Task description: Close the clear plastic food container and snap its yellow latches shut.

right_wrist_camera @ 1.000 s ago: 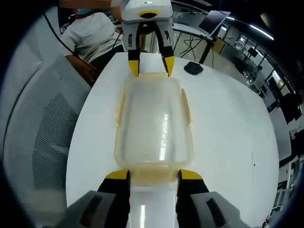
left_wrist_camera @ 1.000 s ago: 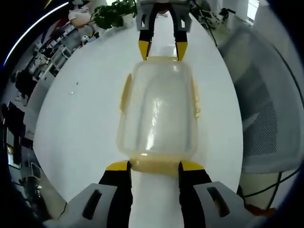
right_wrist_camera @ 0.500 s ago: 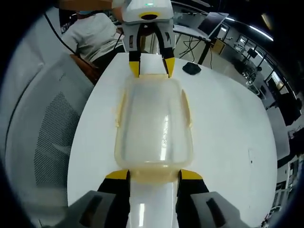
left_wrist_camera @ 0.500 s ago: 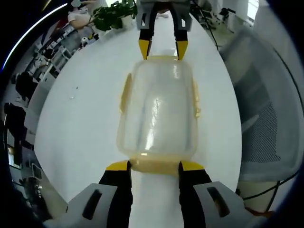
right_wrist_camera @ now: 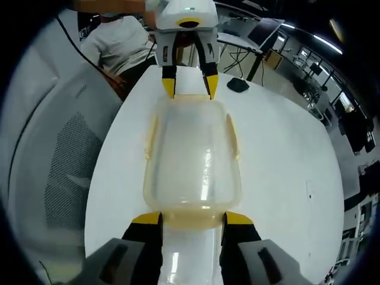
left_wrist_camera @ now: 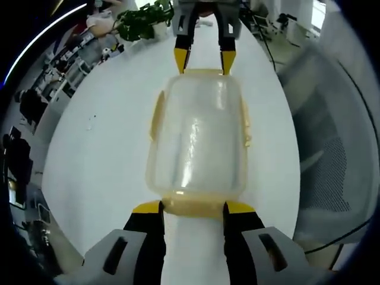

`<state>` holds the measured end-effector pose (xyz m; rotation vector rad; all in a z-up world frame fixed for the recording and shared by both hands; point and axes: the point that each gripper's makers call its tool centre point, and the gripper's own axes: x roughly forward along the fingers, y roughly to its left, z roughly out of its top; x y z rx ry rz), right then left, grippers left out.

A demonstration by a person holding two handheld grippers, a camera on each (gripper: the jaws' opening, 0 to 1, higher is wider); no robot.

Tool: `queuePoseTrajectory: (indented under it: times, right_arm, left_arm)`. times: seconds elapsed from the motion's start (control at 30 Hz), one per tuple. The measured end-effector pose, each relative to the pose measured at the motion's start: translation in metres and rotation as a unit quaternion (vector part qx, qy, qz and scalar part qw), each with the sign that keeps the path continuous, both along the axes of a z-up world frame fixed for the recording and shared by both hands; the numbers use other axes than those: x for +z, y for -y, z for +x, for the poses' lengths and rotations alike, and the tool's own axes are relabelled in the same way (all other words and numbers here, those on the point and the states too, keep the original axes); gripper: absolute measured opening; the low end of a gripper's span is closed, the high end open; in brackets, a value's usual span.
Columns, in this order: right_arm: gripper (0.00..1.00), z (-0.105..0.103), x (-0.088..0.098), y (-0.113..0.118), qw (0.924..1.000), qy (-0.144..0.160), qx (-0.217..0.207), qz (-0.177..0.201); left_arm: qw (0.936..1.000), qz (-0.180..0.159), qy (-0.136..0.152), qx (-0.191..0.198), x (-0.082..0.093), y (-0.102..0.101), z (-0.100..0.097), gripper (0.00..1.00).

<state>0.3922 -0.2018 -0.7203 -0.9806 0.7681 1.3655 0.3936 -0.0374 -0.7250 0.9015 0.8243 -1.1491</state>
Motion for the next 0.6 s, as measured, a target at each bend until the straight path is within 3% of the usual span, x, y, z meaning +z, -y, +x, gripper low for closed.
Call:
queuePoseTrajectory:
  times: [0.6]
  right_arm:
    - [0.35,0.008,-0.002,0.033,1.0000,-0.006,0.001,0.001]
  left_arm:
    - [1.0000,0.003,-0.001,-0.001,0.002,0.032,0.006,0.35]
